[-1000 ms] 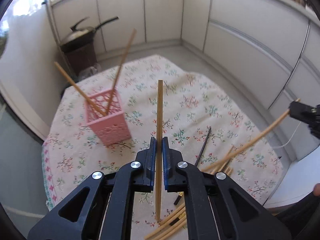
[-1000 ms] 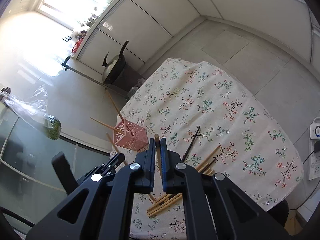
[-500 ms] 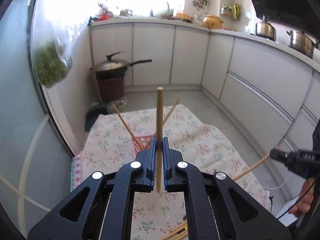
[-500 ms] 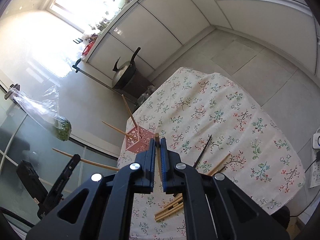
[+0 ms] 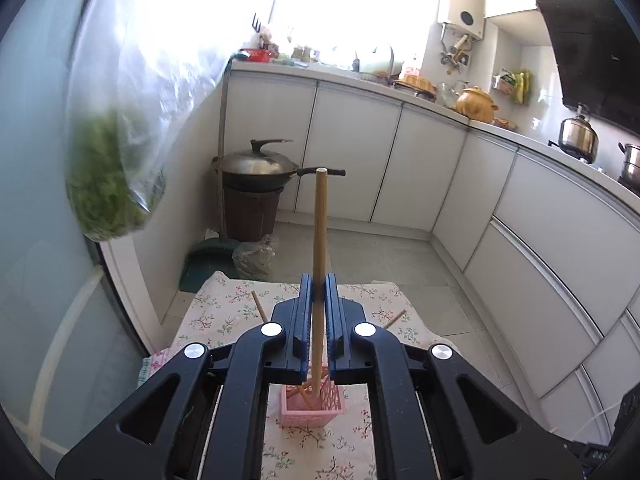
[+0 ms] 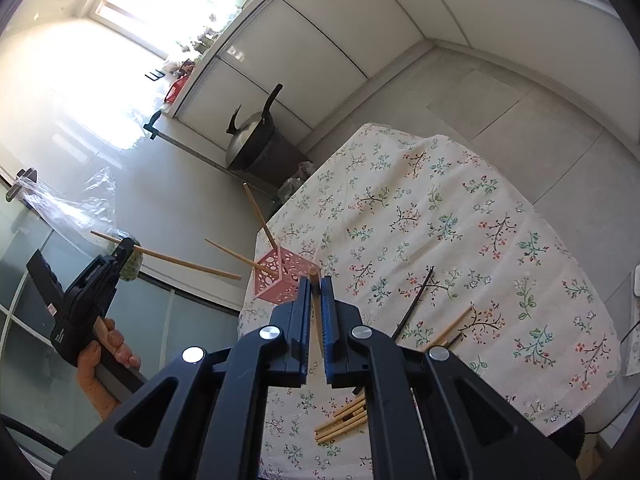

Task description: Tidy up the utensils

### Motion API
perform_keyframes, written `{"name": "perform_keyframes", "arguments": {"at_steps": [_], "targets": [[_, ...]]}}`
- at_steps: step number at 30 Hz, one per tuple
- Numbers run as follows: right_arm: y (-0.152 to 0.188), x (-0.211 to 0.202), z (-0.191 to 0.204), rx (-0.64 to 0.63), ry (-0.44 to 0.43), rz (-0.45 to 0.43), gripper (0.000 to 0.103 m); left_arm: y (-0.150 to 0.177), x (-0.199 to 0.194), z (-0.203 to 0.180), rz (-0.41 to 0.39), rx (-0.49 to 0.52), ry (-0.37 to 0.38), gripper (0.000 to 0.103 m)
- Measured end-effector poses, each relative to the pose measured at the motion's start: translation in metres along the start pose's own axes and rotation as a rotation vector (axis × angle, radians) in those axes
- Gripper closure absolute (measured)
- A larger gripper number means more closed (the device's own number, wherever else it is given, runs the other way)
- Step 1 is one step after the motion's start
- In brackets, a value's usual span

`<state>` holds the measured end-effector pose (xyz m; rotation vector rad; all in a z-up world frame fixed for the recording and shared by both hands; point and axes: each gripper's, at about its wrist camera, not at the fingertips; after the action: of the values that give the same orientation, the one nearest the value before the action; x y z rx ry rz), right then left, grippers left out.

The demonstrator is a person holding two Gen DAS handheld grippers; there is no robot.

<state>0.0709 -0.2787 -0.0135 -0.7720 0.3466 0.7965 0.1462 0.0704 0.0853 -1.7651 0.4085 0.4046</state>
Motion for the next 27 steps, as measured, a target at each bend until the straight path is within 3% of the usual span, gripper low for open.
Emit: {"name": "perform_keyframes", "arguments": {"at_steps": [5, 7, 10, 13, 21, 27], "targets": [[-0.004, 0.002, 0.012, -0.025, 0.013, -0.007, 0.098, 0.018, 0.029, 0.023, 0.103, -0.091, 0.002, 0.093], [-0.009, -0.001, 0.021, -0.036, 0.007, -0.019, 0.098, 0.014, 0.016, 0.031, 0.066, -0.107, -0.013, 0.087], [-0.021, -0.007, 0.038, -0.049, -0.007, -0.035, 0.098, -0.001, -0.016, 0.043, -0.026, -0.136, -0.013, 0.068], [-0.036, -0.014, 0.061, -0.059, -0.022, -0.048, 0.098, -0.007, -0.037, 0.061, -0.056, -0.205, 0.011, 0.062], [-0.081, -0.008, 0.141, -0.149, 0.008, -0.098, 0.098, -0.004, -0.049, 0.093, -0.013, -0.287, 0.025, 0.062], [-0.099, 0.03, 0.184, -0.243, 0.103, -0.099, 0.098, -0.007, -0.047, 0.1, -0.005, -0.294, 0.048, 0.062]]}}
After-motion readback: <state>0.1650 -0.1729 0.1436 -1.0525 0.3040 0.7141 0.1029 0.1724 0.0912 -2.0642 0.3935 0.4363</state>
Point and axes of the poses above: each gripper's, at about its wrist camera, not at the fingertips, and x roughly the way its jaws point, z to its left, y to its underside, and after that the axes turned 2 degrees about -x, right-handed
